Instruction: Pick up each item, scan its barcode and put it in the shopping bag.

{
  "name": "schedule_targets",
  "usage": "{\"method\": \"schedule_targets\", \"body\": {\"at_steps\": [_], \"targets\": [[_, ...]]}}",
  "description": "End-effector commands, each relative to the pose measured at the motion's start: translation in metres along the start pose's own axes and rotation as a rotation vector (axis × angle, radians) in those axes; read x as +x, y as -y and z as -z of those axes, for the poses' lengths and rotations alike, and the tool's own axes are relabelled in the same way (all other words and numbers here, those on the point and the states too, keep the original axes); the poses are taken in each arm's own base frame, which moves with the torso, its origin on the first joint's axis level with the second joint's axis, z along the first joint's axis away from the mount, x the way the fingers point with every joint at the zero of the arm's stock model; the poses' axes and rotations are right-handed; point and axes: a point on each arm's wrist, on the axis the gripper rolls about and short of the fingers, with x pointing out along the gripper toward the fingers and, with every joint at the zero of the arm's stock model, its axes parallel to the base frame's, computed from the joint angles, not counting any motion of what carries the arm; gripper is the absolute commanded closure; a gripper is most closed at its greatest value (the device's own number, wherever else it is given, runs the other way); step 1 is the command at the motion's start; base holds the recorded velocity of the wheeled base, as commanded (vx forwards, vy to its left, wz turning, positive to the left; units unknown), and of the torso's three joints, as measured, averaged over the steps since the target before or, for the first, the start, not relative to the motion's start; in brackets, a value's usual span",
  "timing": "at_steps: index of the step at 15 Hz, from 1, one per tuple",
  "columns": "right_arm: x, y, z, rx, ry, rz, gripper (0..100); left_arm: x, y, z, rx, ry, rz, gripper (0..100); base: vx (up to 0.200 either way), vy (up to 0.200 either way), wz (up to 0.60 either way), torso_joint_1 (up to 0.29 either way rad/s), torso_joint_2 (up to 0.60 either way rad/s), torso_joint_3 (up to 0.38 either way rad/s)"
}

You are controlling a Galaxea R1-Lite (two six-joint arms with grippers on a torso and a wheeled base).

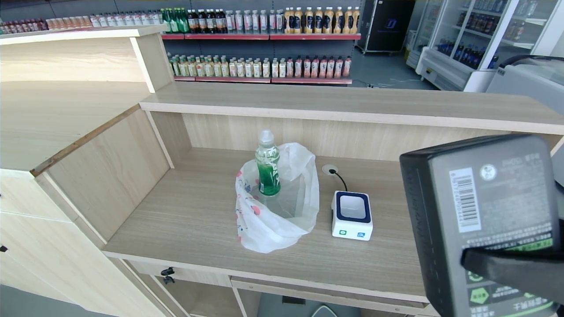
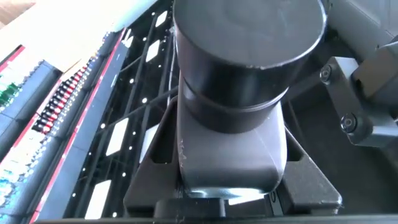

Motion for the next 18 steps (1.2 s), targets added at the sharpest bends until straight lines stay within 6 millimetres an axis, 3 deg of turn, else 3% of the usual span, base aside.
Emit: {"method": "schedule_targets", "body": {"at_steps": [1,4,10,18], "targets": [[0.004,0.002,-0.003,0.006,0.018,0.027,100,0.0,0.0,0.0,0.0,-0.001,0.001,0,0.0,0.0,0.0,0.0,0.0,0.0],[0.01,0.006,-0.006,0.012,0.038,0.068,100,0.0,0.0,0.0,0.0,-0.001,0.001,0,0.0,0.0,0.0,0.0,0.0,0.0],[-0.008,0.025,0.005,0.043,-0.036,0.085,100,0.0,0.0,0.0,0.0,-0.001,0.001,0,0.0,0.0,0.0,0.0,0.0,0.0],[-0.019,0.03,0.003,0.057,-0.014,0.05,100,0.0,0.0,0.0,0.0,-0.001,0.001,0,0.0,0.0,0.0,0.0,0.0,0.0]]}}
